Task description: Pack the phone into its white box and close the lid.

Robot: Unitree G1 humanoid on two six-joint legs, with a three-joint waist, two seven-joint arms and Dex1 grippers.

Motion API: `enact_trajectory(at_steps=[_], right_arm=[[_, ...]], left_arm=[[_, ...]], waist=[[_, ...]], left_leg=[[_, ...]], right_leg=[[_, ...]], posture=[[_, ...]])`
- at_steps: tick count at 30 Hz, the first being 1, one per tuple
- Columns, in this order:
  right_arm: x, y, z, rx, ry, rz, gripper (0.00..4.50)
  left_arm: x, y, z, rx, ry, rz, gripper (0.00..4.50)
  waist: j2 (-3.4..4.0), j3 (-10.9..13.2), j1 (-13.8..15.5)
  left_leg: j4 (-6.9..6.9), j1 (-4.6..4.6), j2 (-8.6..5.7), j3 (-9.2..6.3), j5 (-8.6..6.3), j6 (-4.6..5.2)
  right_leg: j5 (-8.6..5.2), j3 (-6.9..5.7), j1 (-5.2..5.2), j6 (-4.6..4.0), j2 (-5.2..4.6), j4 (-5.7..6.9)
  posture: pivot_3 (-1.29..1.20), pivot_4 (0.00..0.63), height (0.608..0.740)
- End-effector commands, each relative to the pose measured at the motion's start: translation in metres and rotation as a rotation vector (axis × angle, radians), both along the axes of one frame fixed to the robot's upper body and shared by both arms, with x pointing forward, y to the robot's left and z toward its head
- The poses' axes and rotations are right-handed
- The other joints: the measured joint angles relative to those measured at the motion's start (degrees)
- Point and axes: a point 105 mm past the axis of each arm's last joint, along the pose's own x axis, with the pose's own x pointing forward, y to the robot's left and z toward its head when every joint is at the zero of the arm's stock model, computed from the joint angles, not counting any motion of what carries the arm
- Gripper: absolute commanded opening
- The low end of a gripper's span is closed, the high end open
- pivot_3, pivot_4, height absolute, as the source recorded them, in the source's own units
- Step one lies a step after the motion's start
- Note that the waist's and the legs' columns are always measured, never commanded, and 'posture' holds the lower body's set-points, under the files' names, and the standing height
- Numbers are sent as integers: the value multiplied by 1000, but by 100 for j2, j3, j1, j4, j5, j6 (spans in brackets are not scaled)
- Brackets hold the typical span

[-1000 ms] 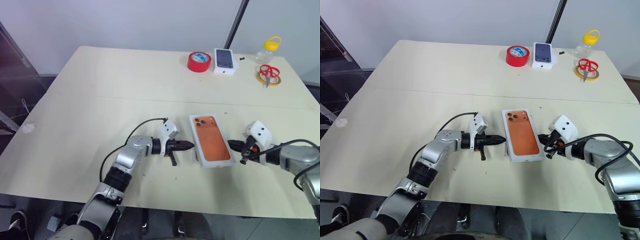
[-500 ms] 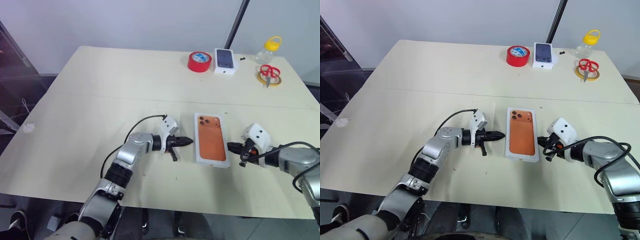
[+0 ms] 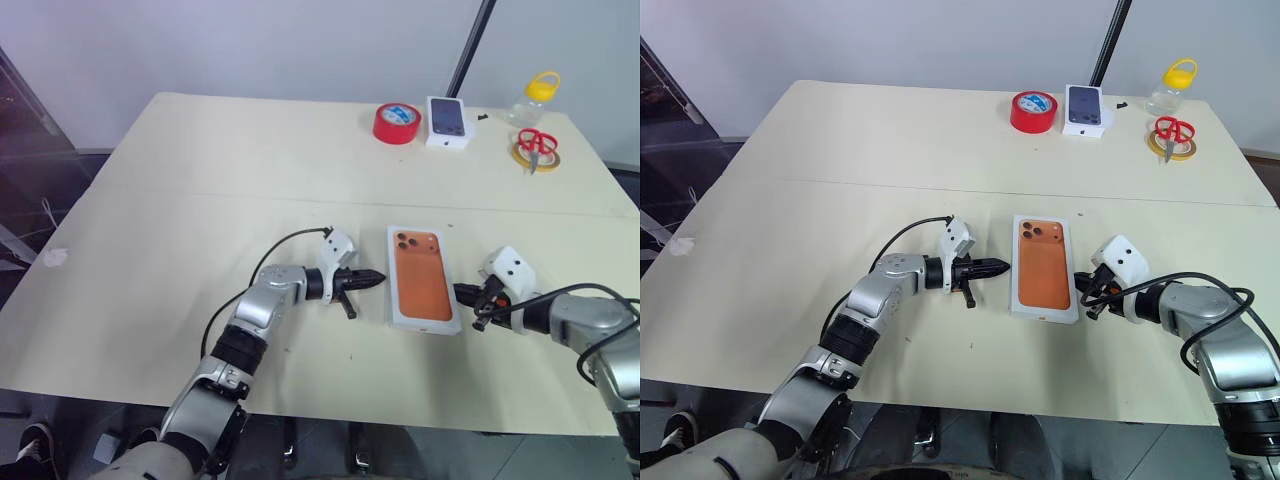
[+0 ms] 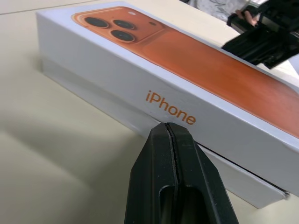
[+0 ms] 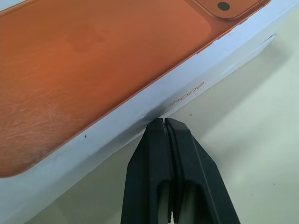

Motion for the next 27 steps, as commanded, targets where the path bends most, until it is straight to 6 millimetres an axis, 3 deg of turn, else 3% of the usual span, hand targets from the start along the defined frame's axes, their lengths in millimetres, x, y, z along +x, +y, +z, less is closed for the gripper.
enact_trajectory(at_steps=[1,10,19,27], right_arm=[[6,2,14,15,-59,7,60],[7,3,11,-51,-60,25,60],[5,-5,10,-73,-58,17,60],[3,-16,9,-141,-64,27,60]], left_arm=[[6,-8,15,-35,-54,17,0],[12,-15,22,-65,-40,36,0],[-3,-10,15,-39,-71,-25,0],[2,2,19,-42,-86,5,0]], waist=[[0,0,1],[-1,0,1],[0,0,-1],[0,0,2]], left_leg=[[0,0,0,0,0,0],[2,-1,-1,0,0,0],[3,0,0,1,0,-1],[5,0,0,1,0,-1]], right_leg=[[0,0,0,0,0,0],[1,-1,0,2,1,1],[1,-1,0,2,4,4],[1,0,1,2,2,4]], posture=[[0,150,735],[0,150,735],[0,150,735],[0,150,735]])
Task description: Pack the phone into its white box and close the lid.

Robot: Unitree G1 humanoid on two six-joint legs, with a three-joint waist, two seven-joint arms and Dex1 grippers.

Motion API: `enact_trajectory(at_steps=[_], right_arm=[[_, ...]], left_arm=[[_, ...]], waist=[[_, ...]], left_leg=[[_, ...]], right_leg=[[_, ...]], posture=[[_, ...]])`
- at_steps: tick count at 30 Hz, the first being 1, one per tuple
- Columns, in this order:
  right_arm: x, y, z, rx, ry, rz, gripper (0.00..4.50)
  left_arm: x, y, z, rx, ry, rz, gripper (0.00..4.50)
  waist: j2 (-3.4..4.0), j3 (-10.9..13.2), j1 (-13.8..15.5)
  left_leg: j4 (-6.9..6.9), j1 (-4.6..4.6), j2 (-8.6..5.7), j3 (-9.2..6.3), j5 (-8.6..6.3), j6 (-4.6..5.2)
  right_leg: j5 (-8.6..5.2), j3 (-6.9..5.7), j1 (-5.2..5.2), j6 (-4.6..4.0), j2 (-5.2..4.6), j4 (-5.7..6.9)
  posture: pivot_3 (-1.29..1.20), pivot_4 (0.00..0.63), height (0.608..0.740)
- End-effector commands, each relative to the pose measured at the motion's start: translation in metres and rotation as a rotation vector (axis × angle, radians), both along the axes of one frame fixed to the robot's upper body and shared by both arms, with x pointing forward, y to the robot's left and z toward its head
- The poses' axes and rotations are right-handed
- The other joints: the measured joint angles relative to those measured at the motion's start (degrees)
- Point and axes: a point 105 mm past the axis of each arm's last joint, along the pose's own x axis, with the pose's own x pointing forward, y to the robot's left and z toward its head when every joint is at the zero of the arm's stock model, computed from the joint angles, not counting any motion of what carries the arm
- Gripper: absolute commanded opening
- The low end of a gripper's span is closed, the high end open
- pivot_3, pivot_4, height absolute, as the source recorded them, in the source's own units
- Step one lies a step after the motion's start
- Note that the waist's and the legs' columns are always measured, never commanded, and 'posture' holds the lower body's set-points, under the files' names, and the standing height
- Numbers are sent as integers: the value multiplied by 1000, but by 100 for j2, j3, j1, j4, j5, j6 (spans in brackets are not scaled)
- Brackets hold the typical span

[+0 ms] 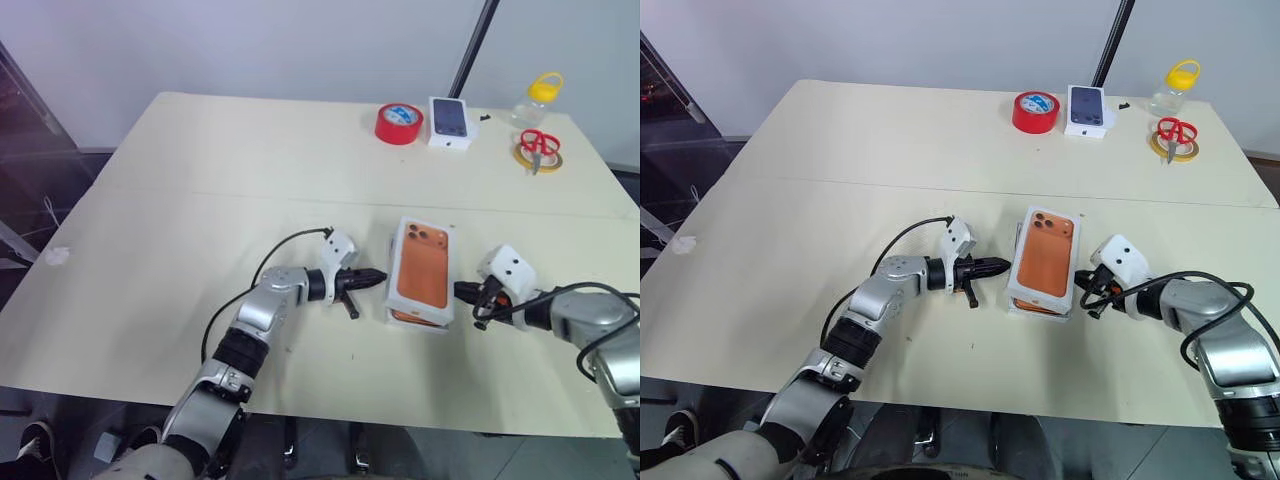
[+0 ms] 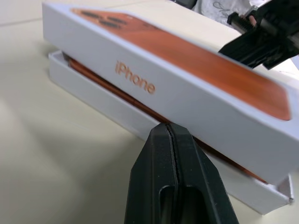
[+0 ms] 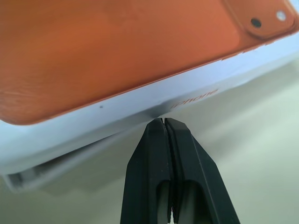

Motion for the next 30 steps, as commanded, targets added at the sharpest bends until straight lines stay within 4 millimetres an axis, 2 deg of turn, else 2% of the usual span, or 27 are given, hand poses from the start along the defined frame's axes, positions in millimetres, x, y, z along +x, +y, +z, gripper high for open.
enact_trajectory(at_steps=[1,4,7,9,14,17,24,30], right_arm=[[3,-6,11,-31,-54,14,60],[1,-5,11,-44,-47,41,60],[-3,5,12,-25,-56,78,60],[-2,3,11,-42,-60,69,60],[7,-15,6,-91,-63,-7,60],[15,-17,7,-87,-91,-36,60],[24,-8,12,-43,-131,-23,60],[23,1,13,-19,-135,-1,60]], left_arm=[[4,4,16,-31,-48,-4,0],[2,9,16,-20,-59,-25,0],[-1,10,16,-24,-44,-33,0],[0,11,18,-44,-31,-22,0],[22,8,35,-93,-71,87,0],[31,-1,46,-129,-83,115,0],[24,-22,35,-113,-54,30,0],[16,-27,26,-91,-28,-2,0]], waist=[[0,0,-11],[0,0,-9],[0,0,-5],[0,0,1],[0,0,3],[-1,1,1],[-1,1,-5],[-1,0,-4]], left_leg=[[0,0,0,0,0,0],[0,1,2,0,0,0],[1,1,2,0,0,0],[4,1,1,0,0,0],[16,-1,1,-1,0,0],[21,-2,1,-1,0,1],[20,-2,2,0,0,1],[22,-1,2,0,-1,1]], right_leg=[[0,0,0,0,1,0],[0,0,-1,0,4,4],[0,0,0,1,3,4],[0,0,1,1,2,4],[0,-1,6,1,1,4],[0,-1,6,1,1,6],[2,-4,4,7,9,7],[2,-6,6,7,7,7]], posture=[[0,150,735],[0,150,735],[0,150,735],[0,150,735],[0,150,735],[0,150,735],[0,150,735],[0,150,735]])
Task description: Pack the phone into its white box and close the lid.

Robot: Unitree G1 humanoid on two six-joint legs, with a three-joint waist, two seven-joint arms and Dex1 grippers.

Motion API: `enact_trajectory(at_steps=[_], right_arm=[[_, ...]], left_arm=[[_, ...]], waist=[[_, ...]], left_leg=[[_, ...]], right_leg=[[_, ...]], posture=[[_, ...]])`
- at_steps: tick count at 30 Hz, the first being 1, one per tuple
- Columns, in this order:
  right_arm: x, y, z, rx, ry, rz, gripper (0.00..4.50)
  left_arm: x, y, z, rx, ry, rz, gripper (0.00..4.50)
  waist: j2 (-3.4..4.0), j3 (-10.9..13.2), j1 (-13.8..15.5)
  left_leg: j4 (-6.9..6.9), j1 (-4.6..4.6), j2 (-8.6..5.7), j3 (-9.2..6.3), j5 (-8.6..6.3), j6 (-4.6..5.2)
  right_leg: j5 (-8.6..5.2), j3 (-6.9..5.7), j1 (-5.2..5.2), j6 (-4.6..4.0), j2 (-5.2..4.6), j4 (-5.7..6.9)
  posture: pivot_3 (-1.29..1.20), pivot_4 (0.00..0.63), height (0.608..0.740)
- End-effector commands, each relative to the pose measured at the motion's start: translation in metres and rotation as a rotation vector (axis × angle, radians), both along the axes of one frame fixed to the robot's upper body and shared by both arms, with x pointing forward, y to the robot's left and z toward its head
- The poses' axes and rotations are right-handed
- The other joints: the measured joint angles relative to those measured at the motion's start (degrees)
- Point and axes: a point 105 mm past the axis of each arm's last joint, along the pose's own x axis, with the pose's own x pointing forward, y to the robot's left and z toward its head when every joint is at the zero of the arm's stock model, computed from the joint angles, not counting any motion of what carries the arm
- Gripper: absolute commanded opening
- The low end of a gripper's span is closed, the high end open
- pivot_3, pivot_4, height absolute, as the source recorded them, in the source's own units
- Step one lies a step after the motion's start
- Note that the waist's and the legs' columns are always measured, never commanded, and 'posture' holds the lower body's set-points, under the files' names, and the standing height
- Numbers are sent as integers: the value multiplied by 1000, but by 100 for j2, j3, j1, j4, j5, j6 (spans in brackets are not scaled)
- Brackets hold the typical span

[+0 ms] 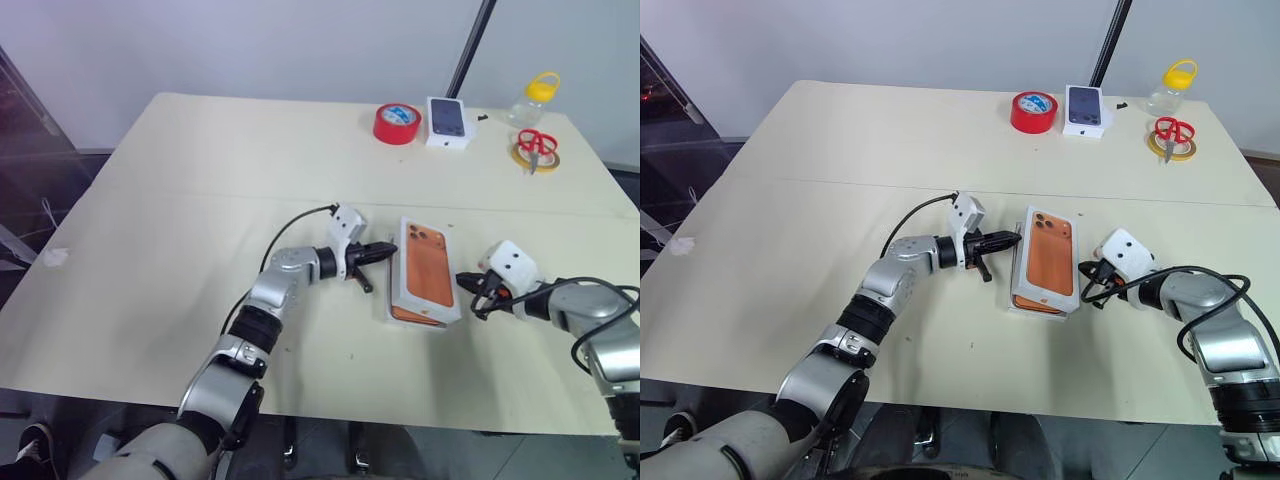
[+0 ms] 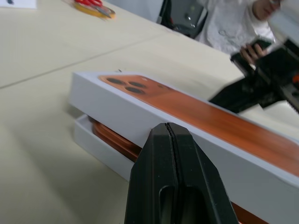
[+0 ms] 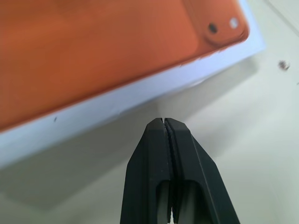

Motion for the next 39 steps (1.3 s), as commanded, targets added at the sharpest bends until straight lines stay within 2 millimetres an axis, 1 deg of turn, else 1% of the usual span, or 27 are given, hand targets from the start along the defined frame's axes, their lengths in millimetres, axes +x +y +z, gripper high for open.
enact_trajectory(at_steps=[1,4,8,13,18,20,26,30,35,39], right_arm=[[1,10,11,21,-43,34,60],[-1,13,15,40,-50,47,60],[-6,19,15,52,-41,74,60],[-11,29,20,80,-50,108,60],[-14,32,20,63,-54,125,60],[-14,33,20,63,-54,129,60],[-17,36,17,60,-31,148,60],[-19,34,13,44,-19,146,60],[-18,35,19,66,-38,141,60],[-19,33,17,59,-30,133,60]], left_arm=[[-6,-6,4,-17,-11,-30,0],[-8,-7,4,-17,-6,-44,0],[-10,-6,3,-4,-16,-50,0],[-15,1,6,-6,-11,-68,0],[-27,7,-3,16,2,-92,0],[-29,9,-4,21,6,-89,0],[-26,17,-7,41,3,-57,0],[-25,16,-9,41,4,-58,0],[-25,15,-5,40,-9,-68,0],[-23,21,-7,50,-10,-56,0]], waist=[[0,0,0],[0,0,-1],[0,0,0],[1,-1,-13],[1,-1,-10],[2,-1,-6],[2,-1,-2],[2,-1,-3],[2,-1,-4],[2,-1,-5]], left_leg=[[0,0,0,0,0,0],[0,0,0,0,0,0],[0,0,0,0,0,0],[0,0,1,-1,0,0],[0,1,3,-1,0,0],[0,1,2,-1,0,0],[1,0,2,-1,0,0],[1,0,2,-2,0,0],[1,0,2,-2,0,0],[1,0,2,-2,0,0]], right_leg=[[0,0,0,0,0,0],[0,0,0,0,-1,0],[0,1,0,0,-2,0],[0,3,0,0,-2,2],[0,4,0,-1,-2,3],[0,4,0,-1,-3,3],[0,4,0,-1,-3,3],[0,4,0,-1,-3,3],[0,4,0,-1,-3,4],[-1,4,0,-1,-3,3]], posture=[[0,150,735],[0,150,735],[0,150,735],[0,150,735],[0,150,735],[0,150,735],[0,150,735],[0,150,735],[0,150,735],[0,150,735]])
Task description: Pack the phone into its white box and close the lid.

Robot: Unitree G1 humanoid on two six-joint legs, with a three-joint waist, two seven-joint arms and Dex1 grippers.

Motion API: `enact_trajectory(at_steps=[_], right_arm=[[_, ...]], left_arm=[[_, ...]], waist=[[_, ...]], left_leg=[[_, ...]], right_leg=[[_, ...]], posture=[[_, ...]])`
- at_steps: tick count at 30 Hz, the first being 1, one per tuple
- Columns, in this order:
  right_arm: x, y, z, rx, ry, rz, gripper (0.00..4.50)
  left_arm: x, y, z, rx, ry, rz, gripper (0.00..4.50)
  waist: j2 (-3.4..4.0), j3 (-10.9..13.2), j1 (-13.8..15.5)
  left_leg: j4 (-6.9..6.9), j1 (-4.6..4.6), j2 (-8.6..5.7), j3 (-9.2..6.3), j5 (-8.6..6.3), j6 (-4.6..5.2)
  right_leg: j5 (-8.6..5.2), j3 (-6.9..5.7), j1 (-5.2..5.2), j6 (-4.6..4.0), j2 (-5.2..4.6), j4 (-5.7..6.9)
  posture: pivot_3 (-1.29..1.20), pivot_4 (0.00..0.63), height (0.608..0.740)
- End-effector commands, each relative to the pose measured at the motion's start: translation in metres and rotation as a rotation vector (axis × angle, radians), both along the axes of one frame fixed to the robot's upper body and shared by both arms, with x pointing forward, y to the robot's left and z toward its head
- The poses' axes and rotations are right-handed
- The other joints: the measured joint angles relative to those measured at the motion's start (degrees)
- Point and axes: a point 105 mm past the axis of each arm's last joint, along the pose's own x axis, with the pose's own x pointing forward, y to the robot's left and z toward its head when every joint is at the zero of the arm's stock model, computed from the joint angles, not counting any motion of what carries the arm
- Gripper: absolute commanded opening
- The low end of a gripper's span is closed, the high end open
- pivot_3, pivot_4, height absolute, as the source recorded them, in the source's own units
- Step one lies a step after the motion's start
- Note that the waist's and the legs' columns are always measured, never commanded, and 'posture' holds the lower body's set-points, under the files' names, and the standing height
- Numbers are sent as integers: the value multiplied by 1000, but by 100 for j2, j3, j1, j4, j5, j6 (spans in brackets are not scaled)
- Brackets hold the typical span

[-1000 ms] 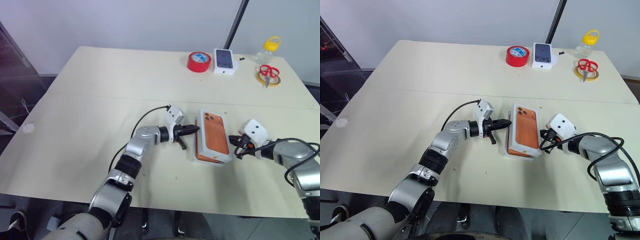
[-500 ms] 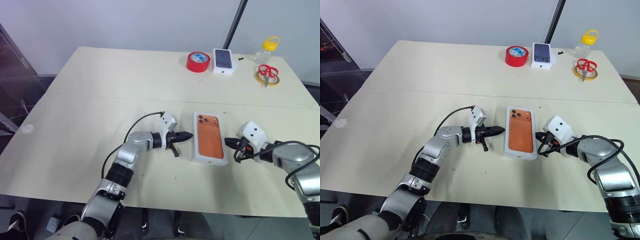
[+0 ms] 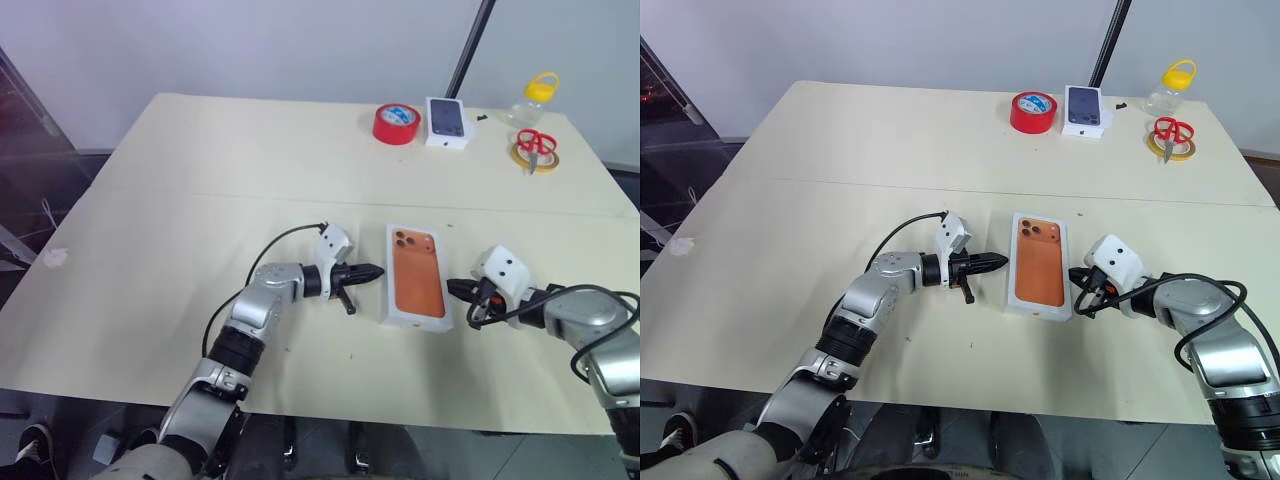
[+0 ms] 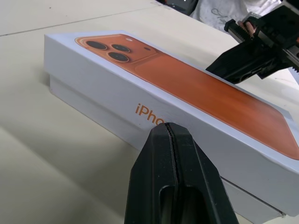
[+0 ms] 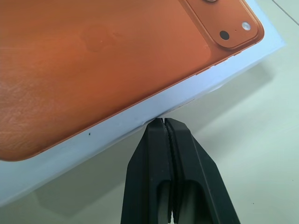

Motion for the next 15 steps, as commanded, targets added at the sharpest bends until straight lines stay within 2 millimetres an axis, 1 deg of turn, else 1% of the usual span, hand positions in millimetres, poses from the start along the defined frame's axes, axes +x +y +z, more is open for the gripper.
enact_trajectory(at_steps=[1,7,12,15], right_arm=[[-2,9,15,13,-58,48,60],[1,3,18,-3,-69,32,60],[-2,-8,20,-56,-53,38,60],[-4,-15,24,-96,-56,45,60]], left_arm=[[-1,-2,10,-11,-40,-25,0],[4,7,12,-20,-34,5,0],[8,11,11,-8,-40,21,0],[12,13,17,-15,-46,27,0]], waist=[[0,0,0],[0,0,-1],[0,0,5],[0,0,11]], left_leg=[[0,0,0,0,0,0],[0,0,0,0,0,0],[1,0,-1,0,0,0],[1,0,-1,0,0,0]], right_leg=[[0,0,0,0,0,0],[0,0,0,0,0,0],[0,0,0,0,-1,0],[0,0,1,0,-1,0]], posture=[[0,150,735],[0,150,735],[0,150,735],[0,150,735]])
